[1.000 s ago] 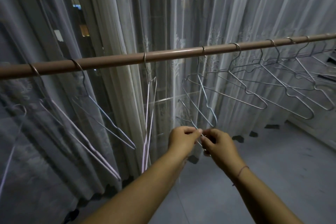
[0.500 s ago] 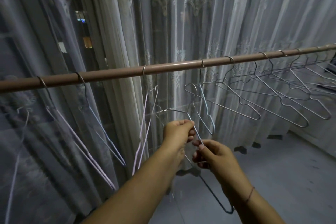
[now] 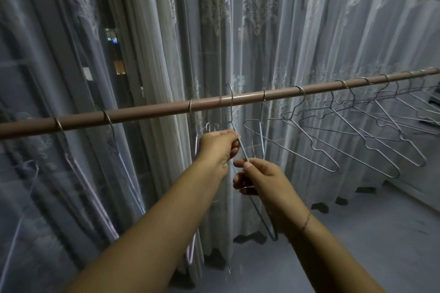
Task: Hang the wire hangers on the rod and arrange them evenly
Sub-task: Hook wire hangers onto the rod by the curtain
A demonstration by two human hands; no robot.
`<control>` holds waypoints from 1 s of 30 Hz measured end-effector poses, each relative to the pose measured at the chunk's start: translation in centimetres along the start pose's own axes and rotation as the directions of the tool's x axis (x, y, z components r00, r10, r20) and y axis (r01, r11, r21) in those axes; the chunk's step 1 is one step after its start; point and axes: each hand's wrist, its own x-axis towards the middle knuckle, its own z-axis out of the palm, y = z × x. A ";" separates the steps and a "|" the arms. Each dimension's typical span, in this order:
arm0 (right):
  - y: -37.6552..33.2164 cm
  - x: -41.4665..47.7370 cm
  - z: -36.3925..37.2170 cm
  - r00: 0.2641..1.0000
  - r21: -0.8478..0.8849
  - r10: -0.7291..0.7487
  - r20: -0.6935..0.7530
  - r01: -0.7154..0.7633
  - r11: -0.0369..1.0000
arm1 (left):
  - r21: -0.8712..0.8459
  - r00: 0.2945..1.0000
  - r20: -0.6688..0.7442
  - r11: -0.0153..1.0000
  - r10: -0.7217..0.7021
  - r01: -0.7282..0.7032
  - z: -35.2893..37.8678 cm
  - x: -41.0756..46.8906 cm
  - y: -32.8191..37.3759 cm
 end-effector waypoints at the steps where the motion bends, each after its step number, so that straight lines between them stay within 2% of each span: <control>1: -0.1 0.2 0.2 1.000 -0.009 0.002 0.005 -0.002 1.000 | 0.015 1.000 -0.014 1.000 -0.006 0.006 -0.1 0.4 0.0; 7: 0.9 0.3 0.4 0.997 -0.042 0.060 0.039 -0.058 0.997 | 0.058 0.997 -0.071 0.998 -0.031 0.035 -0.8 1.2 -1.4; 9: 1.1 0.2 -0.1 0.996 -0.116 0.073 0.057 -0.066 0.991 | 0.081 0.996 -0.086 0.997 -0.007 0.014 -0.8 0.8 -1.6; 10: 1.1 0.0 -0.5 0.996 -0.217 0.053 0.071 -0.037 0.975 | 0.095 0.995 -0.096 0.995 0.016 -0.007 -0.8 0.5 -1.7; 12: 0.6 -0.4 -1.7 0.992 -0.492 -0.025 0.122 0.082 0.867 | 0.148 0.989 -0.127 0.987 0.079 -0.060 -0.7 -0.1 -1.5; 13: 0.2 -0.8 -2.4 0.988 -0.571 -0.068 0.142 0.138 0.809 | 0.193 0.981 -0.146 0.976 0.127 -0.098 -0.7 -0.5 -1.3; 15: -0.9 -1.3 -4.0 0.975 -0.593 -0.181 0.125 0.220 0.775 | 0.268 0.952 -0.156 0.939 0.262 -0.214 -0.3 -1.5 -0.6; 17: -1.6 -0.7 -5.8 0.938 -0.577 -0.348 0.012 0.290 0.763 | 0.313 0.913 -0.122 0.888 0.390 -0.337 1.2 -2.6 0.1; 19: -1.2 1.0 -7.5 0.904 -0.610 -0.417 -0.089 0.281 0.741 | 0.345 0.900 -0.069 0.857 0.429 -0.382 3.7 -3.0 0.2; 21: -0.1 2.7 -8.3 0.943 -0.618 -0.316 -0.109 0.185 0.764 | 0.392 0.924 -0.022 0.853 0.382 -0.343 6.1 -2.8 -0.1; 24: 1.7 4.4 -9.2 0.997 -0.501 -0.075 -0.027 0.051 0.864 | 0.483 0.959 -0.042 0.846 0.280 -0.226 9.3 -1.1 -1.5; 27: 2.9 5.2 -10.4 0.998 -0.367 -0.023 0.058 0.042 0.929 | 0.481 0.968 -0.132 0.868 0.214 -0.126 11.1 0.3 -2.6; 30: 3.4 6.1 -11.8 0.993 -0.301 -0.005 0.116 0.040 0.953 | 0.401 0.952 -0.236 0.912 0.192 -0.084 12.0 1.4 -3.4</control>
